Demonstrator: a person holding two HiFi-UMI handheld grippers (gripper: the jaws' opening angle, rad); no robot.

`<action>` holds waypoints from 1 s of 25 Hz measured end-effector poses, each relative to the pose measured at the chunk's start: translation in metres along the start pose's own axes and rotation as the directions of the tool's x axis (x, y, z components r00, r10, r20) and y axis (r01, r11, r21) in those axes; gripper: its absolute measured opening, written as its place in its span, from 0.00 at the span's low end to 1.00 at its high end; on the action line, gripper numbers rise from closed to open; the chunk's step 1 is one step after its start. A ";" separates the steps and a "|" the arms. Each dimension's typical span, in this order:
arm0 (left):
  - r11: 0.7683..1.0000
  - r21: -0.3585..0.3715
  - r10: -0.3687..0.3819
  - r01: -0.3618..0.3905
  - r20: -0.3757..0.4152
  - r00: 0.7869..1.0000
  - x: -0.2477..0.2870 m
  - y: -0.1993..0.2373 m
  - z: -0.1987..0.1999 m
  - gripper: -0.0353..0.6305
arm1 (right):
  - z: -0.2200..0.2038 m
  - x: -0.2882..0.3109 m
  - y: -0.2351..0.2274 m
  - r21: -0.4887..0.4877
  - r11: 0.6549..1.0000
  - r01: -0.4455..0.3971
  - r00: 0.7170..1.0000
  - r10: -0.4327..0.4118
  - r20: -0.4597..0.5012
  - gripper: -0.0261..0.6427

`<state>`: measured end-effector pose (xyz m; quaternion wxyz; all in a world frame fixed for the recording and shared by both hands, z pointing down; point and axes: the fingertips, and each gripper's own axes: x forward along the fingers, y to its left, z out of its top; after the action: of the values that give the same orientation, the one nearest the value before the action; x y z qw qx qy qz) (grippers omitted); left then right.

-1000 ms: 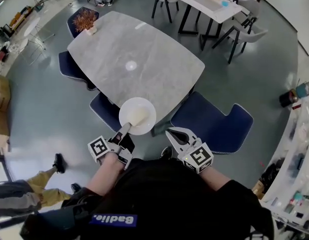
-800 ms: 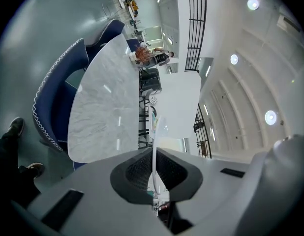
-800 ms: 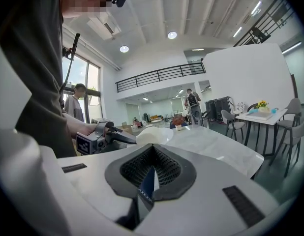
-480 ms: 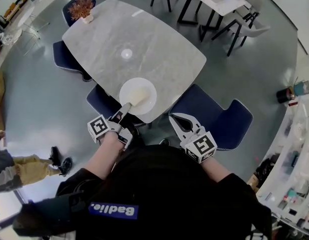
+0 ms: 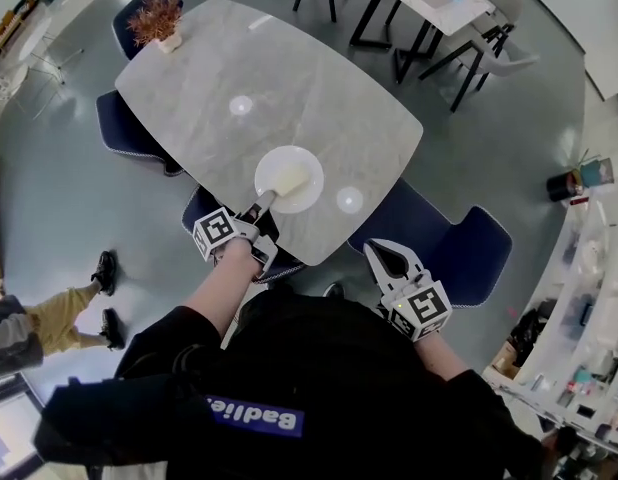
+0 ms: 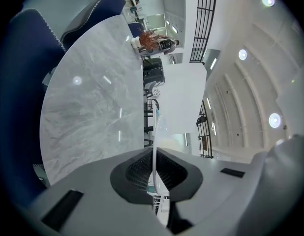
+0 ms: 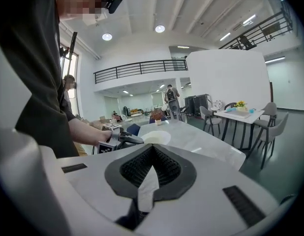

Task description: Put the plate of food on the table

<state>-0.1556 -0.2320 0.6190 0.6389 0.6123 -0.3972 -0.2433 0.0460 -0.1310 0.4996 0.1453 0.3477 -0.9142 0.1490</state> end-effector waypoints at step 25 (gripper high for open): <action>0.974 0.027 0.225 -0.224 -0.056 0.973 0.146 0.127 0.077 0.08 | -0.064 0.021 -0.030 0.213 0.955 0.207 0.964 -0.162 -0.211 0.06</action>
<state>-0.1570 -0.3776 0.7683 0.6675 0.5768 -0.4472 -0.1475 0.0618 -0.1408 0.5712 0.2040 0.4305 -0.8355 0.2738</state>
